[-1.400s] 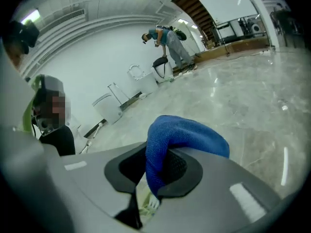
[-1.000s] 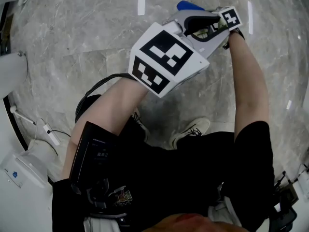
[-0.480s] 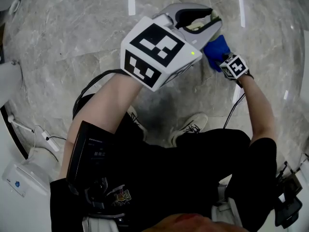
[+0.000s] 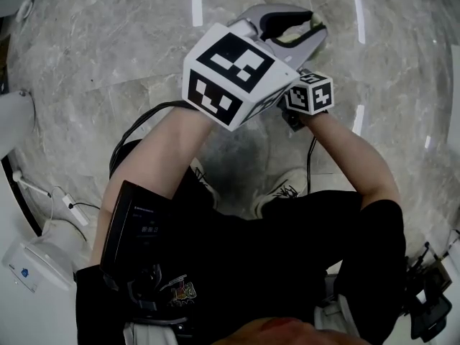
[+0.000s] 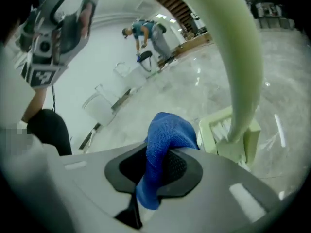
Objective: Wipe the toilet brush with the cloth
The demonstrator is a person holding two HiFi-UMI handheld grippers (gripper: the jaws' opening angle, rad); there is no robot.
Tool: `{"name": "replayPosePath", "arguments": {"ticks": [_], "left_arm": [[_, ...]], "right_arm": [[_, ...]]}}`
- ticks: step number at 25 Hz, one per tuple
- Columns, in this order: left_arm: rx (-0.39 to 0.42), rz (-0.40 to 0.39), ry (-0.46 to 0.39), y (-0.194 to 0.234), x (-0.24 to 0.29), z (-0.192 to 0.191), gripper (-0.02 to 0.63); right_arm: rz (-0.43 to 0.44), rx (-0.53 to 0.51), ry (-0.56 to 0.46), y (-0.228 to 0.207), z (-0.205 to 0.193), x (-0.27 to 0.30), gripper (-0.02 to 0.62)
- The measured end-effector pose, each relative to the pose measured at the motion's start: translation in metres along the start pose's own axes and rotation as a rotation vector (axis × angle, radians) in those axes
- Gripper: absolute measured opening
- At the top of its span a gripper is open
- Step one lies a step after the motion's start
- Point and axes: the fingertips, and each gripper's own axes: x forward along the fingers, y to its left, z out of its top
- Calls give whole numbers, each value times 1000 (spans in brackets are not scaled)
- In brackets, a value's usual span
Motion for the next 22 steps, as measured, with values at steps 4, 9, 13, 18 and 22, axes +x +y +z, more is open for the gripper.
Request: {"name": "replayPosePath", "arguments": {"ticks": [4, 9, 13, 18, 22], "left_arm": [[-1, 7, 3, 2, -1, -3, 112], [0, 6, 6, 3, -1, -7, 112], [-4, 4, 4, 2, 1, -8, 112], [3, -4, 13, 1, 2, -9, 112], [-2, 0, 11, 2, 2, -8, 112]], "right_arm": [[-16, 92, -74, -11, 23, -5, 60], [-71, 63, 99, -41, -49, -41, 60], [-242, 142, 195, -102, -105, -99, 60], [-430, 182, 87, -178, -64, -134, 60], [-354, -46, 75, -176, 12, -91, 60]]}}
